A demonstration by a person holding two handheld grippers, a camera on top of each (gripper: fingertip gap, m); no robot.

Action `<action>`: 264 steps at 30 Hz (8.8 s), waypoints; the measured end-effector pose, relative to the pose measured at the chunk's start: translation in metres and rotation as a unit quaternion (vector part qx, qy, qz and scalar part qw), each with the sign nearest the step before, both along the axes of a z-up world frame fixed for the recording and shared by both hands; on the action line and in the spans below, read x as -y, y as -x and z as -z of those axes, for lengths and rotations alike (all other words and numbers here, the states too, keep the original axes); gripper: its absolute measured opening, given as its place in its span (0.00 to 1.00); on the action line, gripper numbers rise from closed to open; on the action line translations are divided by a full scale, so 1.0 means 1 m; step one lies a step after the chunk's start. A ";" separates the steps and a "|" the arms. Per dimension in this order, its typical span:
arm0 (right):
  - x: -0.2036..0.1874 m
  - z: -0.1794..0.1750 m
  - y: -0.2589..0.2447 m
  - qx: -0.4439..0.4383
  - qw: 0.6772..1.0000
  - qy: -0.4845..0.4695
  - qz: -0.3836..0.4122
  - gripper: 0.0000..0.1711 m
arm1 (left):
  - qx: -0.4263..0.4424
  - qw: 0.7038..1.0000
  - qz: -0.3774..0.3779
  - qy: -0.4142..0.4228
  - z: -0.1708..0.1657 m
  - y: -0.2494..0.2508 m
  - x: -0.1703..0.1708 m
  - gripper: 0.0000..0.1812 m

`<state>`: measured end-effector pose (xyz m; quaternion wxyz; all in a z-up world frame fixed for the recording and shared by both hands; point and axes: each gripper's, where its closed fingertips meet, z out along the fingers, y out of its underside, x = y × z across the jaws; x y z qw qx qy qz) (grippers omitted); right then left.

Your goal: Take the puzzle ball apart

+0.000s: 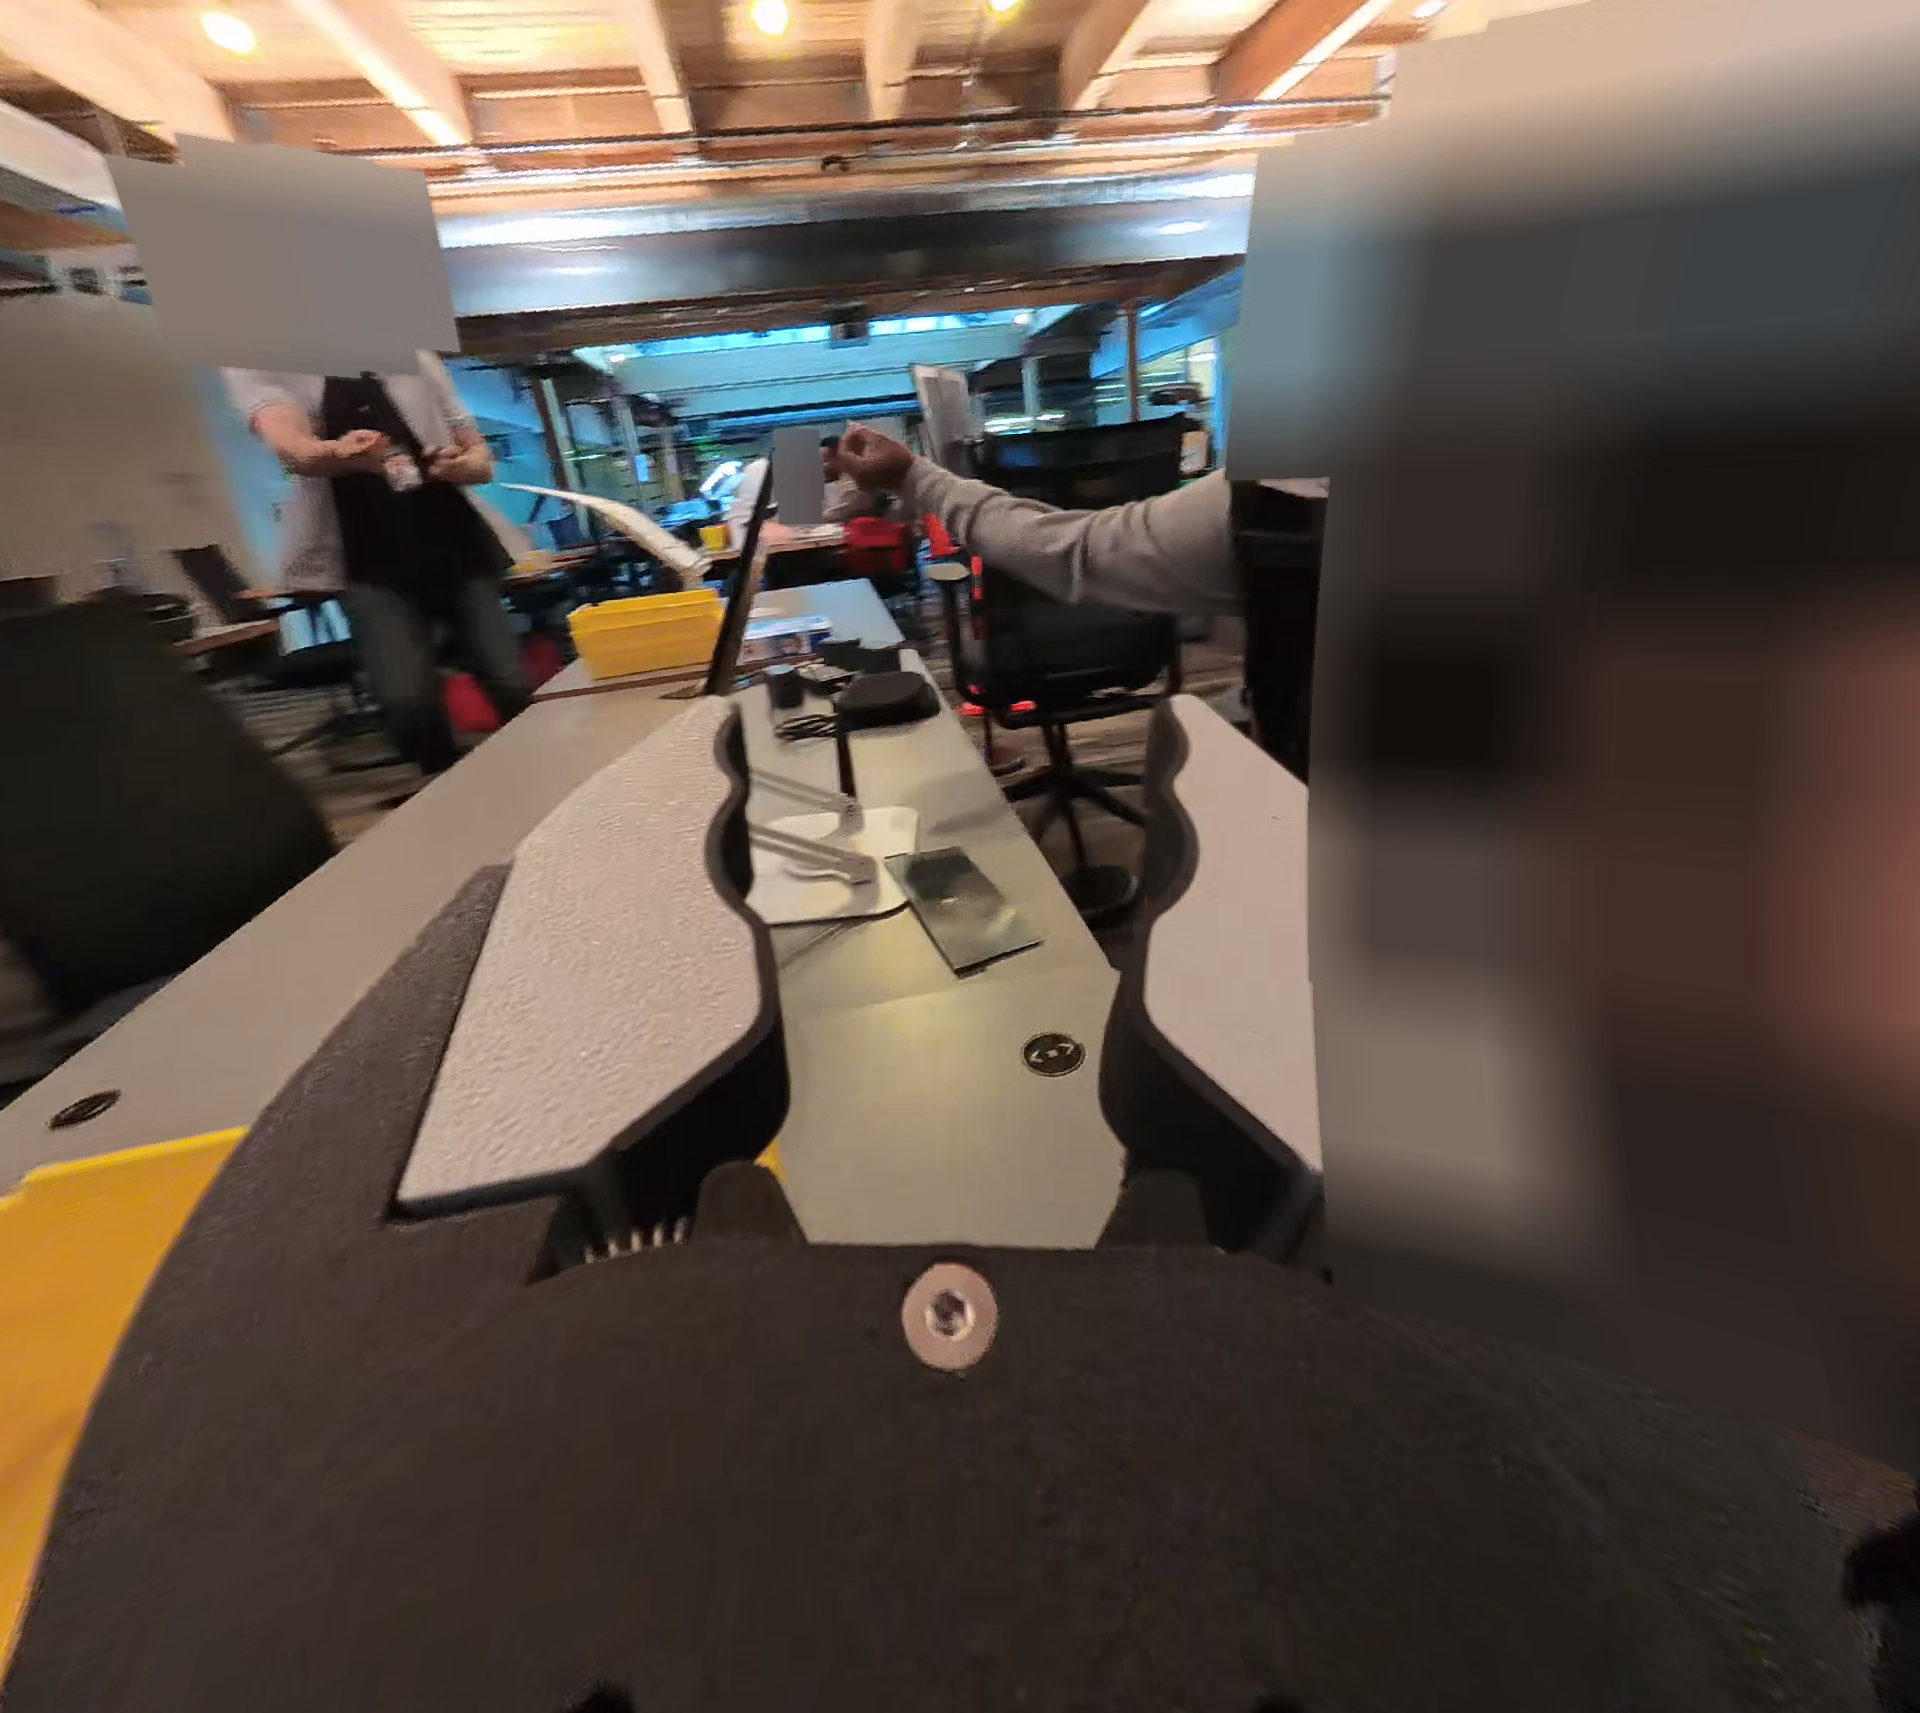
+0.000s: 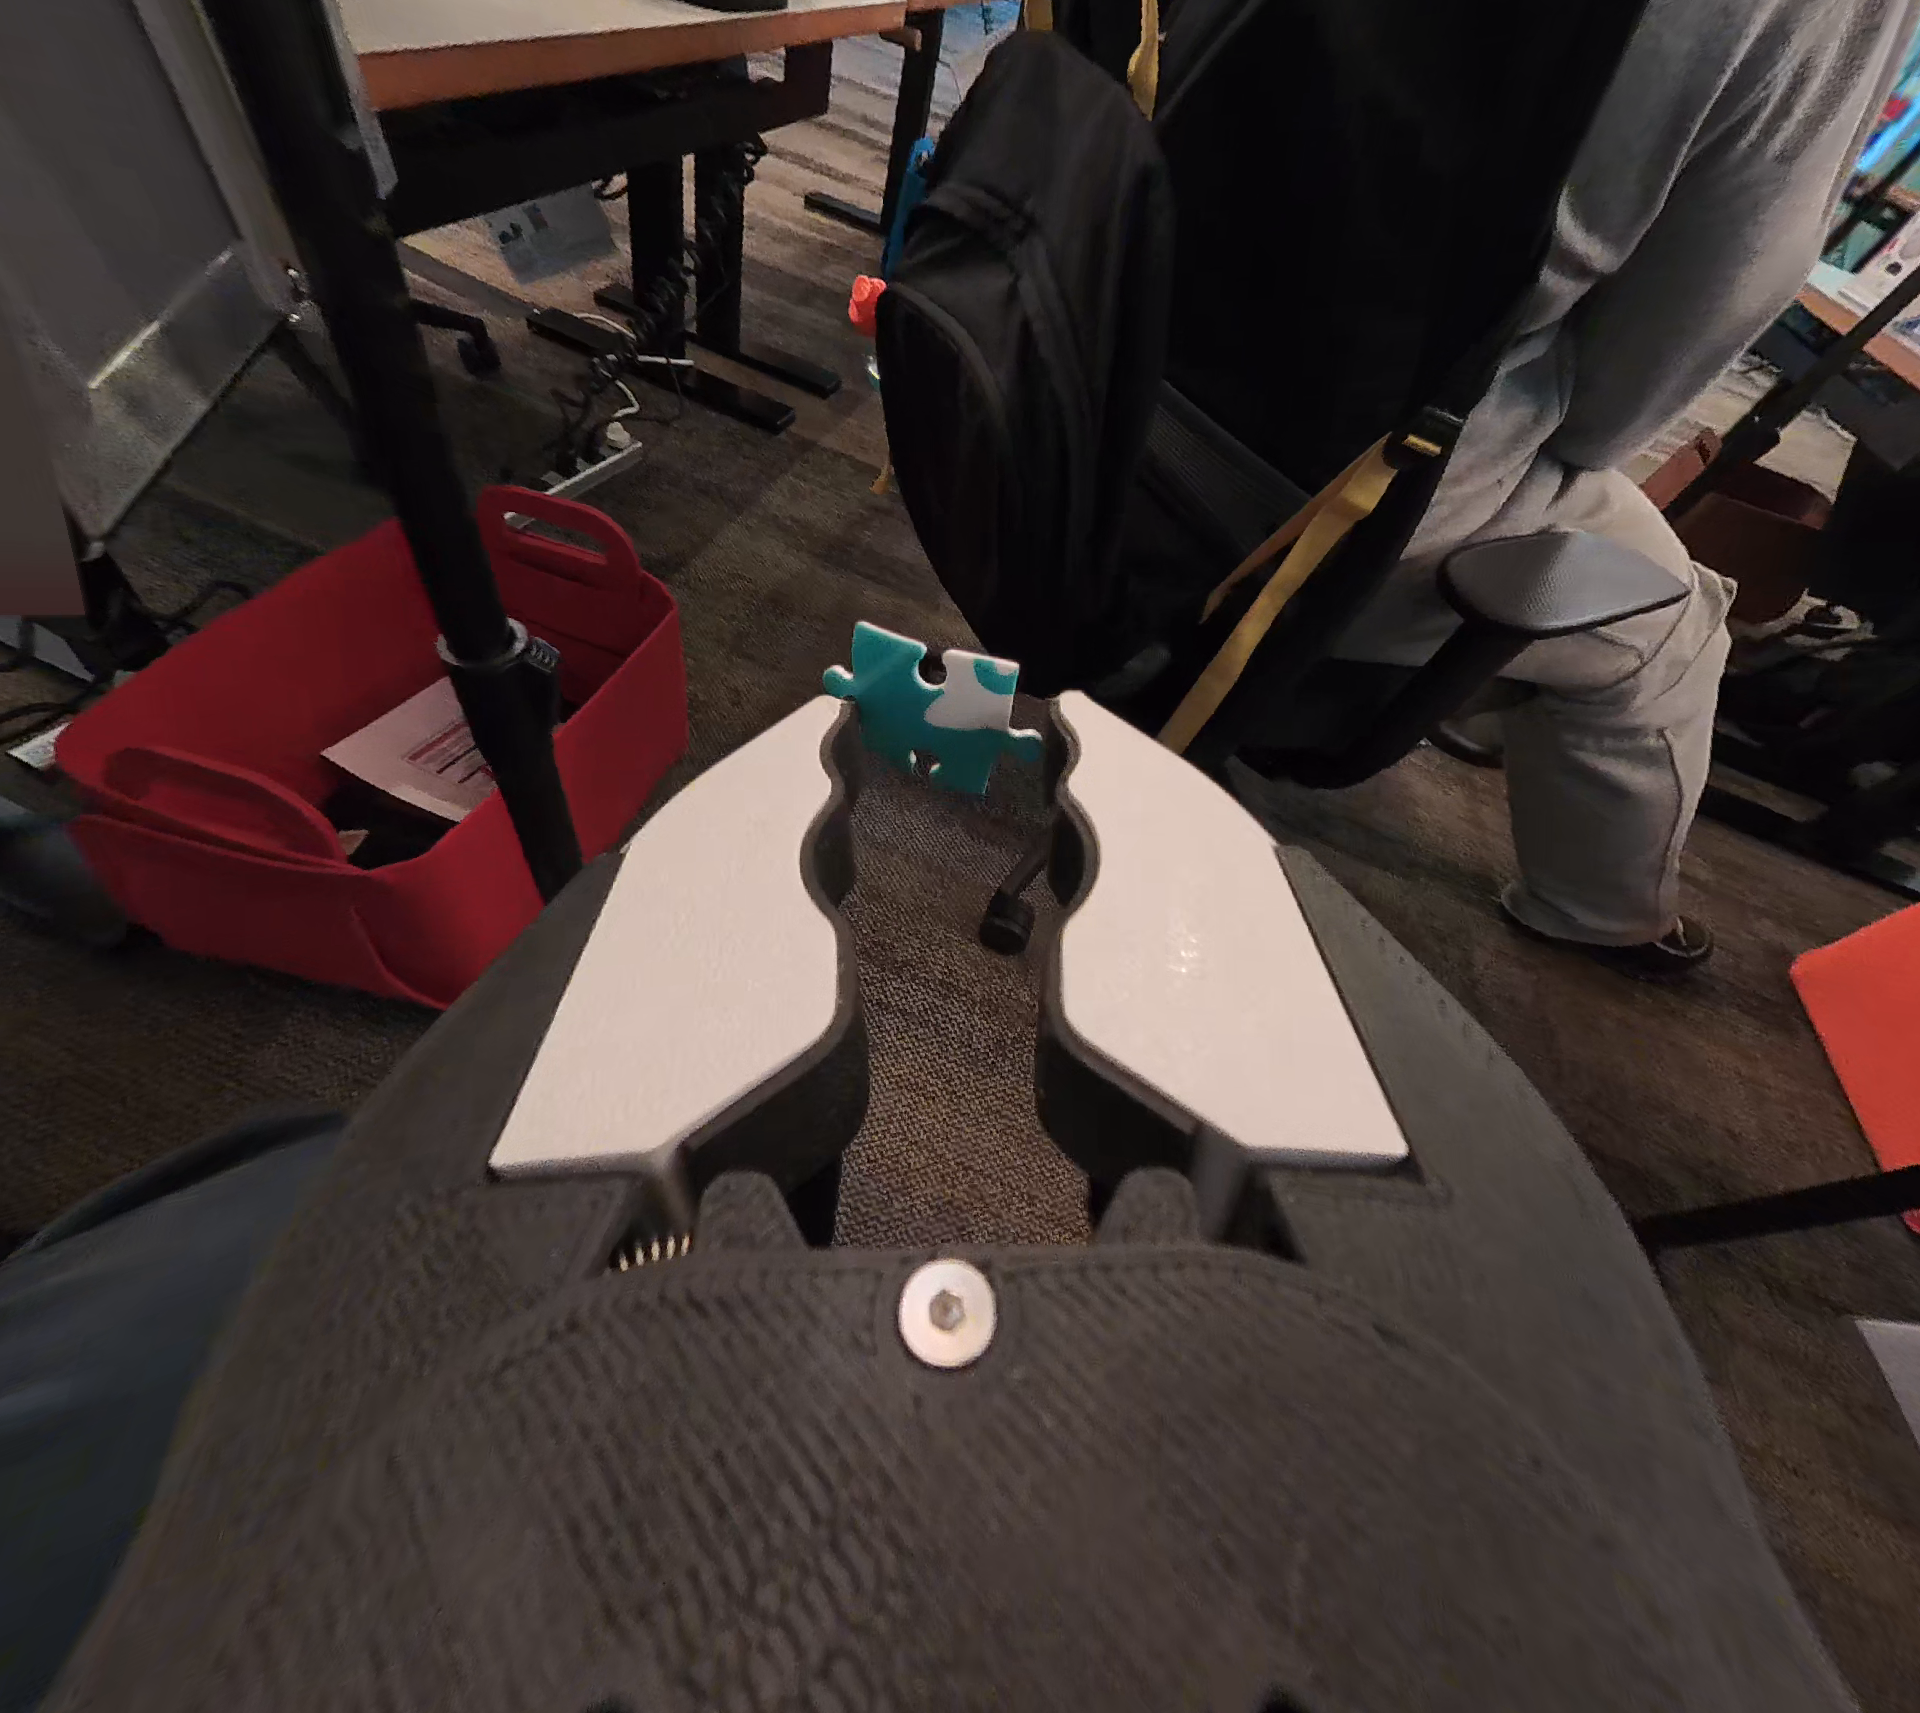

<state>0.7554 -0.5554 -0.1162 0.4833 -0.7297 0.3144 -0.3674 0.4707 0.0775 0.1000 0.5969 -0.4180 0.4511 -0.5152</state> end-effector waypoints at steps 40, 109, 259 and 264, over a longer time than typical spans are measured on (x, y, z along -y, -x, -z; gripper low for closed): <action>0.101 0.009 0.015 0.008 0.996 0.013 -0.088 0.20 | 0.062 0.941 0.331 0.033 -0.114 -0.091 0.285 0.48; -0.192 -0.159 0.210 0.109 0.885 -0.013 -0.453 0.20 | 0.122 0.982 0.135 -0.058 -0.125 0.206 0.173 0.46; -0.718 -0.037 0.570 0.033 0.364 0.110 -0.924 0.15 | 0.000 0.960 -0.267 0.079 -0.005 0.408 0.031 0.43; -0.737 -0.025 0.577 -0.003 0.329 0.156 -0.931 0.15 | -0.016 0.959 -0.274 0.071 0.001 0.412 0.042 0.43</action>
